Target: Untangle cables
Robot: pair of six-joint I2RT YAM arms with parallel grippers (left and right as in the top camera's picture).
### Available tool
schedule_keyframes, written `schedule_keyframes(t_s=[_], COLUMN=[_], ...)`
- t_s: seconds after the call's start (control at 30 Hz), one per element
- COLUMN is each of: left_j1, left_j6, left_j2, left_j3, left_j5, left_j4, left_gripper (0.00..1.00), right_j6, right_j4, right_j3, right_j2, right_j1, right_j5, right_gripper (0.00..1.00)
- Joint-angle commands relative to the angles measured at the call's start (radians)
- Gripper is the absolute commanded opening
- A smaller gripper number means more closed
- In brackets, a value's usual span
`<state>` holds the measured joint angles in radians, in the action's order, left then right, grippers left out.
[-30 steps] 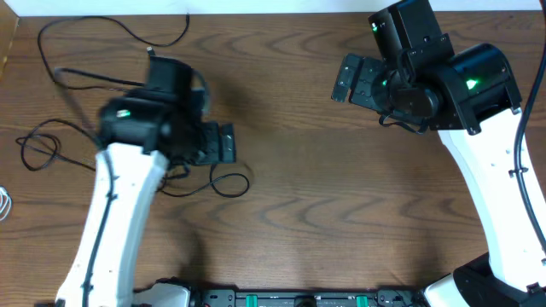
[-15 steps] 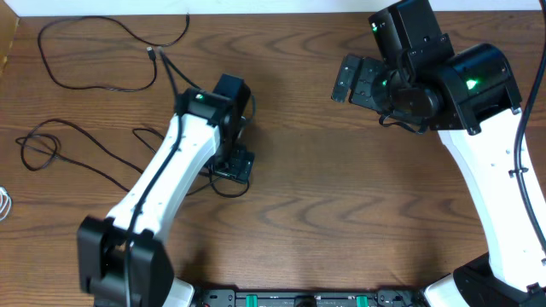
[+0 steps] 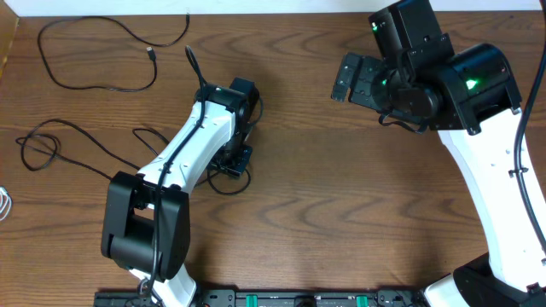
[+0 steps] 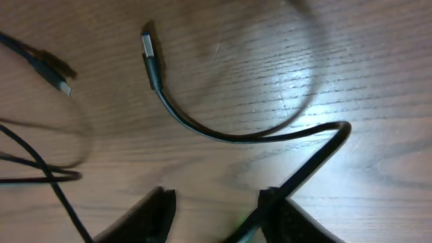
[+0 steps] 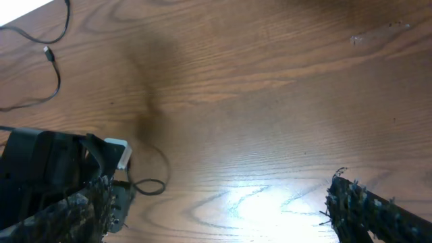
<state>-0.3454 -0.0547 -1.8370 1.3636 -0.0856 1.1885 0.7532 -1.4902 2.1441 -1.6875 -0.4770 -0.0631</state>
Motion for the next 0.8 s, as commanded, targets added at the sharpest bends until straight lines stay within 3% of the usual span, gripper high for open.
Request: schedule_keyframes(t_s=[0.0,0.17,0.37,0.57,0.77], left_j1=[0.004,0.052,0.161,0.314,0.500], left_j6=[0.007,0.079,0.285,0.417,0.512], left_j2=[0.005,0.034,0.166,0.347,0.367], left_j3=[0.029,0.096,0.203,0.213,0.204], left_j5=[-0.013,-0.013,-0.012,-0.012,0.059], left_j4=[0.007,0.022,0.007,-0.103,-0.109], left_gripper=[0.08,0.08,0.08,0.08,0.08], right_j6=[-0.010,-0.010,-0.010,-0.007,-0.006], right_j4=[0.005,0.005,0.005,0.006,0.024], right_j3=[-0.005,-0.005,-0.005,-0.005,-0.005], right_j2=[-0.002,-0.002,-0.002,-0.002,-0.002], right_j1=[-0.009,-0.009,-0.009,-0.009,-0.009], right_j5=[-0.005,-0.005,-0.005,-0.005,0.023], right_gripper=[0.99,0.99,0.99,0.99,0.99])
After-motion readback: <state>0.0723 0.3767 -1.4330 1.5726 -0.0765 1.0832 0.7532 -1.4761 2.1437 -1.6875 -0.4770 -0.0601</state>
